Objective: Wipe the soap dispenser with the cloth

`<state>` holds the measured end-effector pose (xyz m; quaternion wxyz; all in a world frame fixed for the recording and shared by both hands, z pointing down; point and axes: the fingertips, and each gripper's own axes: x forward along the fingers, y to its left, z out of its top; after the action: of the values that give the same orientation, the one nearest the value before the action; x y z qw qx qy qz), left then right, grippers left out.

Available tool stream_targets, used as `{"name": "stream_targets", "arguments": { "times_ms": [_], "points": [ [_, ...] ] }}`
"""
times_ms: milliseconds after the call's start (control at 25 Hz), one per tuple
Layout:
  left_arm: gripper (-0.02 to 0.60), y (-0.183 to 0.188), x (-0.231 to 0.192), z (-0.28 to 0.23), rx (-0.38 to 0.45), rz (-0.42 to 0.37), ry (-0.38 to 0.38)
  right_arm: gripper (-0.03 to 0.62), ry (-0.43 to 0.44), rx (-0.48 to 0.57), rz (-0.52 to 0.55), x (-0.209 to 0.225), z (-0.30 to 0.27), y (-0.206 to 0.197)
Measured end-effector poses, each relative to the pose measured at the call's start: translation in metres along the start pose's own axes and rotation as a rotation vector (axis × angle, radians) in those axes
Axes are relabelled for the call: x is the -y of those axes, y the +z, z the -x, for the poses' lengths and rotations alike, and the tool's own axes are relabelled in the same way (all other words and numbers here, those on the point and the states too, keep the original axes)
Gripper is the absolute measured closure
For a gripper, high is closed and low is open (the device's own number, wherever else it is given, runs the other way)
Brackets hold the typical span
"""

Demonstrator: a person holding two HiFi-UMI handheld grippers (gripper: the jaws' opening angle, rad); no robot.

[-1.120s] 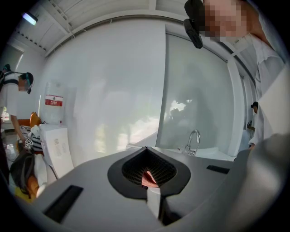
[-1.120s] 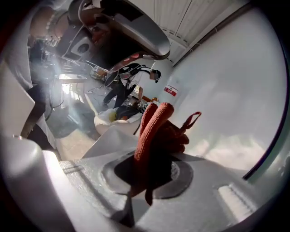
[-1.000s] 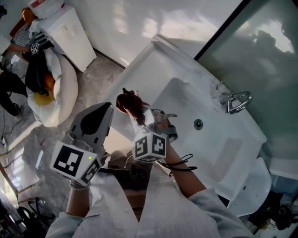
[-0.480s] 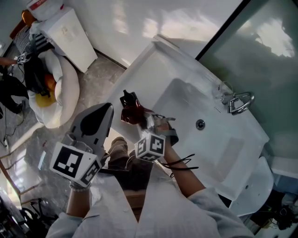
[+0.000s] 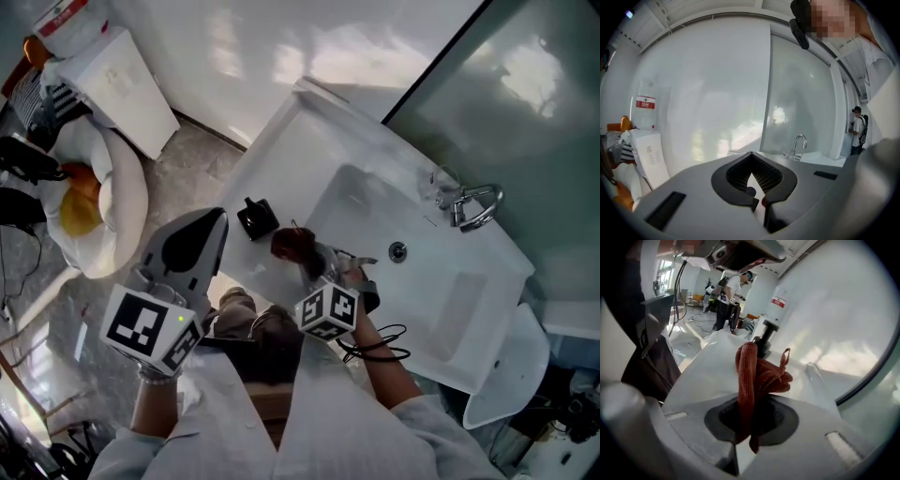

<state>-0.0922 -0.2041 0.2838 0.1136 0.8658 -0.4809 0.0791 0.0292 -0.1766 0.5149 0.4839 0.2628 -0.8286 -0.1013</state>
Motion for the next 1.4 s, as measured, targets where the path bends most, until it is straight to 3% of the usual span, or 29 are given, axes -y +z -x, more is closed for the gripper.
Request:
{"name": "stream_targets", "arguments": {
  "times_ms": [200, 480, 760, 960, 1160, 1400],
  "points": [
    [0.577, 0.002, -0.011, -0.006, -0.002, 0.0, -0.036, 0.539, -0.129, 0.046, -0.124, 0.053, 0.042, 0.018],
    [0.577, 0.004, -0.023, -0.007, 0.005, 0.002, -0.055, 0.539, -0.27, 0.149, -0.009, 0.102, 0.067, 0.083],
    [0.577, 0.002, -0.036, -0.003, 0.004, 0.009, -0.046, 0.537, -0.2, 0.159, 0.146, 0.085, 0.037, 0.116],
    [0.577, -0.001, -0.046, 0.001, -0.001, 0.031, -0.035, 0.539, -0.152, 0.092, 0.212, 0.07, 0.005, 0.101],
    [0.577, -0.004, -0.053, 0.004, -0.002, 0.041, -0.03, 0.539, -0.078, 0.041, 0.186, 0.06, -0.027, 0.075],
    [0.577, -0.008, -0.059, 0.005, -0.003, 0.049, -0.028, 0.539, -0.029, -0.037, 0.305, 0.043, -0.053, 0.051]
  ]
}}
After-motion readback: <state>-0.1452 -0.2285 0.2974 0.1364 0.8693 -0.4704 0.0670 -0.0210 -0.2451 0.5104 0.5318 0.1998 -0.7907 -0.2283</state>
